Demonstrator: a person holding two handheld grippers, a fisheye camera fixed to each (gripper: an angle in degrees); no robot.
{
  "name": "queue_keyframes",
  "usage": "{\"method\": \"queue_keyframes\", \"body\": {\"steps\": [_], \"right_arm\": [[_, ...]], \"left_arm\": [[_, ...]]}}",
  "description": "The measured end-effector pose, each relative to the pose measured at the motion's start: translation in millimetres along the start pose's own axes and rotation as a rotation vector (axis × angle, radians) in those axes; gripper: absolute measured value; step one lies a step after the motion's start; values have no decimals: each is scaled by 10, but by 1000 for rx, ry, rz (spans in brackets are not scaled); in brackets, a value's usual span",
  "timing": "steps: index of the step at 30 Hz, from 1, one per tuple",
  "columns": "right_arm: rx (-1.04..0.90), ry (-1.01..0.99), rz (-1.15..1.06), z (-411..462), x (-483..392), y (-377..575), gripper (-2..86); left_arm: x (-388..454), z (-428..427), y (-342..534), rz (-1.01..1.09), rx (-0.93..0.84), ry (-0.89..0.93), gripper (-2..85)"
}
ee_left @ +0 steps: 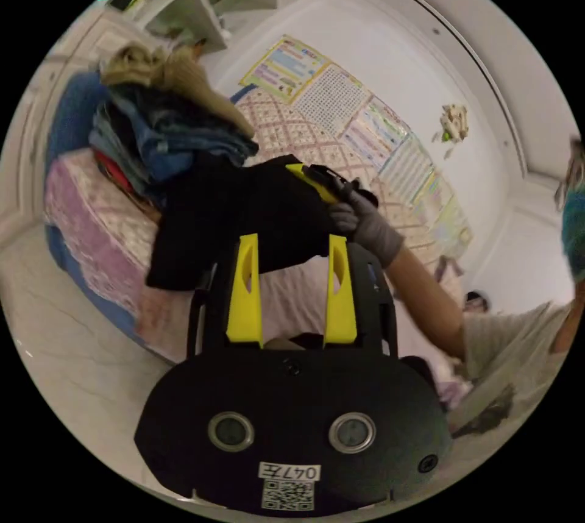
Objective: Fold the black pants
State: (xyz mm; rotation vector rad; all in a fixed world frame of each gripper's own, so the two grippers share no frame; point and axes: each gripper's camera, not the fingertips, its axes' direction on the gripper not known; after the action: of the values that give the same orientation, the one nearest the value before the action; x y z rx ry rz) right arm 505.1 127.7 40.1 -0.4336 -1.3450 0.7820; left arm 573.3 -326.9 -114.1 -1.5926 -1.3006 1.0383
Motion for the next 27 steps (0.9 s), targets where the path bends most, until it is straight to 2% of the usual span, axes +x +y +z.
{"method": "queue_keyframes", "body": {"steps": [3, 6, 7, 9, 10, 13, 15, 16, 18, 21, 22, 24, 26, 27], "right_arm": [[59, -96, -16, -82, -310, 4, -7], [111, -107, -25, -256, -607, 74, -7], [110, -86, -46, -356, -722, 98, -7], [100, -28, -110, -577, -903, 124, -6], [92, 27, -170, -779, -1023, 141, -6], [51, 115, -309, -1428, -1180, 277, -6], [50, 140, -312, -1877, -1058, 495, -5], [58, 174, -265, -2175, -871, 696, -5], [73, 276, -145, -2593, -475, 1083, -5], [84, 463, 160, -3119, 399, 1896, -6], [103, 497, 310, -3257, 760, 2245, -6], [149, 455, 421, -3373, 1134, 2720, -5], [297, 320, 481, -3521, 1324, 3190, -1], [309, 319, 480, -3534, 1327, 3263, 2]], "left_arm": [[1248, -177, -128, 369, 55, -313, 182], [2257, -59, -166, 556, 90, -415, 181], [2418, -28, -177, 576, 98, -440, 174], [2975, 8, -275, 576, 149, -523, 85], [3107, -18, -306, 565, 167, -521, 73], [3912, -82, -374, 613, 194, -422, 35], [4734, 130, -203, 757, 147, -400, 28], [4934, 219, -138, 795, 116, -386, 27], [5627, 678, 157, 921, -74, -259, 25], [6225, 1358, 606, 1032, -361, -52, 28], [6311, 1466, 710, 1050, -393, -31, 29], [6588, 1697, 1004, 1088, -497, 18, 39], [6689, 1624, 1053, 1096, -502, 40, 53], [6680, 1493, 991, 1083, -477, 73, 61]]}}
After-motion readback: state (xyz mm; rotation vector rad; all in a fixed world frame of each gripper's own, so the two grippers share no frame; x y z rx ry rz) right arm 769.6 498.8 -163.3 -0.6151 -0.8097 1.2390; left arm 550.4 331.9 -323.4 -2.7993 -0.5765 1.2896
